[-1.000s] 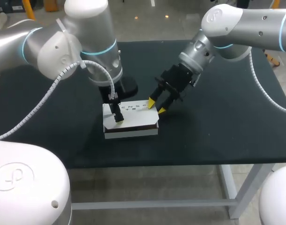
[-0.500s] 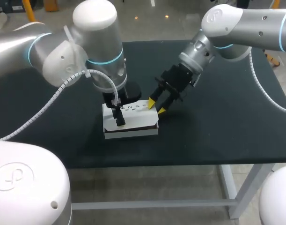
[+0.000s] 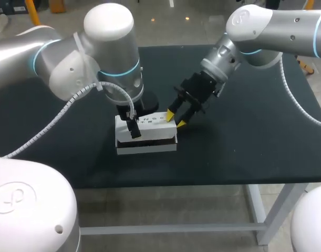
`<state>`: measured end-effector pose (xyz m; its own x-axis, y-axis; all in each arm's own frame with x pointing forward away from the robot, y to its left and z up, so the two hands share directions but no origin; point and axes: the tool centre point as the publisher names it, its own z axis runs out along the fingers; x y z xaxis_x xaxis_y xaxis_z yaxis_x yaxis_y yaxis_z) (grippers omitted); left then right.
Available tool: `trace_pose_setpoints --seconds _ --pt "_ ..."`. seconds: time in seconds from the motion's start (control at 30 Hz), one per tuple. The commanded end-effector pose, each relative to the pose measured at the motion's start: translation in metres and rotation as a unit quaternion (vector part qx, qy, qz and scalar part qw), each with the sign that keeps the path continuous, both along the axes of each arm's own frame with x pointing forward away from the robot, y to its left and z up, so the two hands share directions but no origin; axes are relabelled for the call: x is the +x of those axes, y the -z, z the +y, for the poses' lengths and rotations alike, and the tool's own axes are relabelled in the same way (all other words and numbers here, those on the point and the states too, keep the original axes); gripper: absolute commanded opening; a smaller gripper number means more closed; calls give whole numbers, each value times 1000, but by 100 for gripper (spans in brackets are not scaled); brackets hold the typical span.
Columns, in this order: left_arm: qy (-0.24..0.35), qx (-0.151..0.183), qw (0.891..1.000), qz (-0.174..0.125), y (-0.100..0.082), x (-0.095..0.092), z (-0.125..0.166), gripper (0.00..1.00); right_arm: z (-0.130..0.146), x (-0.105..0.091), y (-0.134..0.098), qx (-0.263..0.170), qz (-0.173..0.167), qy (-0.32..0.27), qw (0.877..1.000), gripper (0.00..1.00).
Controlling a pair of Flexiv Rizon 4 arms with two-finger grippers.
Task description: Assemble the packaging by folding the flat box into shape, placing the metal phone stand inside, and closing the box properly
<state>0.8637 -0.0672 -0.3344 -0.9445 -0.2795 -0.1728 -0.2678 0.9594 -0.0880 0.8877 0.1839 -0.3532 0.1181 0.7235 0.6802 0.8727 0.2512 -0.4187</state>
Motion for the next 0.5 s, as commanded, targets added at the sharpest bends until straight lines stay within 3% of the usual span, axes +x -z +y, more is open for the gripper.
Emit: trace_pose_setpoints --seconds 0.03,0.37,0.5 --pt "-10 9 1000 -9 2 1 -2 46 1 0 0 1 1 -2 1000 41" --pt "-15 13 1000 -9 4 3 -5 30 1 0 0 1 1 -2 1000 40" --pt "-12 25 999 -15 7 1 -7 31 1 0 0 1 1 -2 1000 40"
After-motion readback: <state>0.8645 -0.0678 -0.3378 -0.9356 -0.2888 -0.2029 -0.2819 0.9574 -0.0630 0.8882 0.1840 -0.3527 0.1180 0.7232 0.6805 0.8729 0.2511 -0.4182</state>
